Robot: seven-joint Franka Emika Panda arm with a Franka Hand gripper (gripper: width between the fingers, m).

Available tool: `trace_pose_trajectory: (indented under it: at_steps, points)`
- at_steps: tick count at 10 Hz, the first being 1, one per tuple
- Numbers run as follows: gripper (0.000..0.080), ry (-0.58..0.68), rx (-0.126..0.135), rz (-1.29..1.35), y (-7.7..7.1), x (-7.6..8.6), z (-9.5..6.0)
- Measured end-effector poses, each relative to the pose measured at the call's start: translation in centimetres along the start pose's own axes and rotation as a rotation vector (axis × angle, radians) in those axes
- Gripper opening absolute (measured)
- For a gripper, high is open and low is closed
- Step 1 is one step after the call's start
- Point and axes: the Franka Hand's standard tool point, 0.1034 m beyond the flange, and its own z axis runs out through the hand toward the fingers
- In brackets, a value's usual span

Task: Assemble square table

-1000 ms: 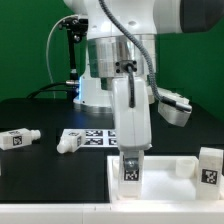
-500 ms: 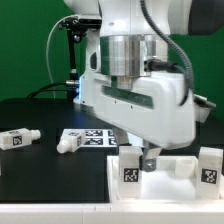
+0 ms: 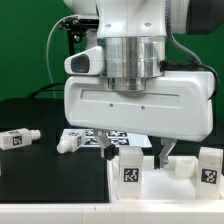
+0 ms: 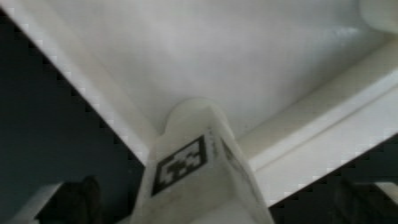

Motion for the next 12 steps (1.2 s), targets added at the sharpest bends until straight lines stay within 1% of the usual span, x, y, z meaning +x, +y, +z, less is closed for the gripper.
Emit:
trace_pose_trajectory:
  at_steps: [1,2,3,4,6,7,10,11,12]
  points:
    - [0.0649,0.005,-0.016,-0.28,-0.13,0.05,-0.03]
    - [0.0649,0.001,-0.013,-0.328,-0.31,-0.13,0.12]
    - [0.0606,0.001,-0.014,-0.283,-0.24,-0.1,0.12]
    - [0.0606,0.001,-0.014,-0.274,-0.21,-0.1,0.13]
    - [0.0318,0.003,-0.014,-0.122,-0.08,-0.05,0.12]
    - [0.0285,0.004,-0.017,-0.077,0.16,0.04,0.11]
    - [0.0285,0.037,-0.019,0.365,-0.08,-0.14,0.19]
    - [0.0285,0.029,-0.013,0.553,-0.11,-0.19,0.31]
    - [0.0285,0.016,0.0,0.773,-0.2,0.02,0.41]
